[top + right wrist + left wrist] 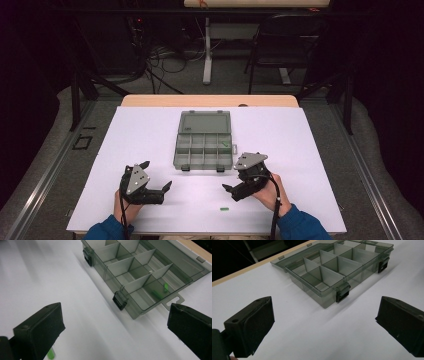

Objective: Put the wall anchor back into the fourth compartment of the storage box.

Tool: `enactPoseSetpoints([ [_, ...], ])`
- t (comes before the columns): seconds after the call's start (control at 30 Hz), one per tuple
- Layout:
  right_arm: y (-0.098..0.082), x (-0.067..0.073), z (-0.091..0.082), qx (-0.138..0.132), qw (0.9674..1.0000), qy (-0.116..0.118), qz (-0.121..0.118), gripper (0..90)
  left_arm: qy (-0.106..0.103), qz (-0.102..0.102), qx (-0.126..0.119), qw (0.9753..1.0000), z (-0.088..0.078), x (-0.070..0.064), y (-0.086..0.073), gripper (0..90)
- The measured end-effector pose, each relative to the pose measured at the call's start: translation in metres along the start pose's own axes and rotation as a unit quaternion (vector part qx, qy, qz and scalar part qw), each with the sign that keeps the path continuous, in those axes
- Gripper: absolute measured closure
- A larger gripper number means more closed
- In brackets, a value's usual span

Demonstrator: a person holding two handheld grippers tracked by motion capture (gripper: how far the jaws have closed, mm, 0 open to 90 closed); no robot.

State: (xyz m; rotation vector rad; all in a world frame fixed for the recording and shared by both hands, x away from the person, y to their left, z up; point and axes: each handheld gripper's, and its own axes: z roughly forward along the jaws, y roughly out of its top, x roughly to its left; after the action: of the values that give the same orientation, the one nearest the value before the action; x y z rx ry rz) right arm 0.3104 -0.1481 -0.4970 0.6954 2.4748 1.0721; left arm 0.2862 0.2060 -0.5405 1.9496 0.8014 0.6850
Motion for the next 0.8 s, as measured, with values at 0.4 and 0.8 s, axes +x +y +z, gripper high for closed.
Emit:
enactPoseSetpoints([
  [0.4,-0.013,0.006,0.002,0.012,0.9999,0.004,0.002,0.0,0.000,0.000,-0.001,1.0000,-0.001,0.000,0.000,0.8],
  [0.8,-0.022,0.019,0.010,0.033,0.9992,0.020,-0.013,0.0,0.000,-0.001,-0.002,1.0000,-0.001,0.000,0.000,0.8],
])
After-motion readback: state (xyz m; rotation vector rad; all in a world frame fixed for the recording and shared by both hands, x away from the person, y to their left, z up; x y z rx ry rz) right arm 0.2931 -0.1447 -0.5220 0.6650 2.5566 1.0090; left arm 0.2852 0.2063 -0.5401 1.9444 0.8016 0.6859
